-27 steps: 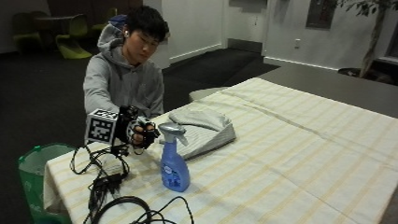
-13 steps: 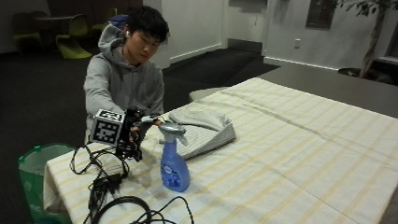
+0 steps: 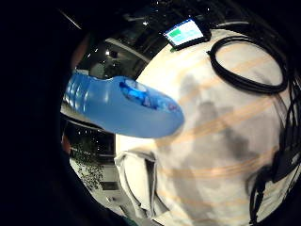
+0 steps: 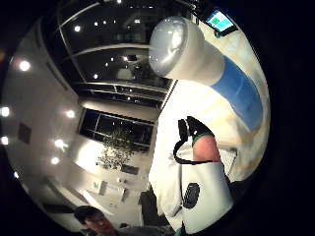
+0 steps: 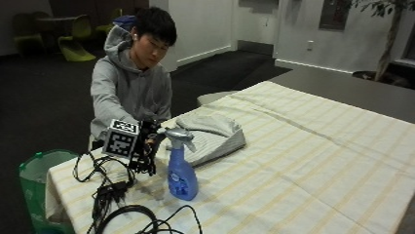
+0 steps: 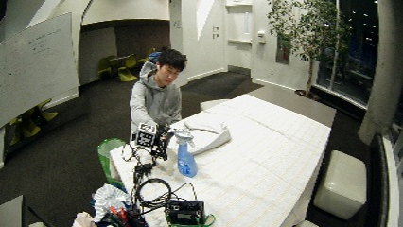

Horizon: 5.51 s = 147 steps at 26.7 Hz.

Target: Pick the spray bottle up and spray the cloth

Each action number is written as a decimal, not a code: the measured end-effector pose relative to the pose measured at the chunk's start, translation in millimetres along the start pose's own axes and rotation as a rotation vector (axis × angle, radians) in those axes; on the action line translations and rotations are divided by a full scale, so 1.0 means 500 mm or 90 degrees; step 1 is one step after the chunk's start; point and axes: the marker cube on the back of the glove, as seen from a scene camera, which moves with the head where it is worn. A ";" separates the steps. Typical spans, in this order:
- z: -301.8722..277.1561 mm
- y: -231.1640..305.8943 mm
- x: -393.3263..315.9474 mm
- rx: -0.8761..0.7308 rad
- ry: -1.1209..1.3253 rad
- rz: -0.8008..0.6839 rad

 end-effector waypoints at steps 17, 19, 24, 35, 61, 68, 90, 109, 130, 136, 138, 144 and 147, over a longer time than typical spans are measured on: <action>0.048 -0.062 0.020 0.021 -0.064 0.031; 0.053 -0.067 0.020 0.021 -0.071 0.036; 0.065 -0.080 0.024 0.011 -0.075 0.051; 0.087 -0.105 0.013 -0.007 -0.104 0.052; 0.106 -0.034 -0.182 -0.433 0.240 -0.206; 0.093 0.060 -0.276 -0.517 0.457 -0.281; 0.173 0.228 -0.180 -0.643 0.738 -0.256; 0.178 0.267 -0.212 -0.633 0.724 -0.272; 0.310 0.494 -0.545 -0.508 -0.288 -0.337; 0.451 0.583 -0.561 -0.524 -0.376 -0.297; 0.501 0.621 -0.551 -0.544 -0.371 -0.297; 0.597 0.717 -0.474 -0.690 -0.270 -0.366; 0.622 0.755 -0.429 -0.769 -0.214 -0.401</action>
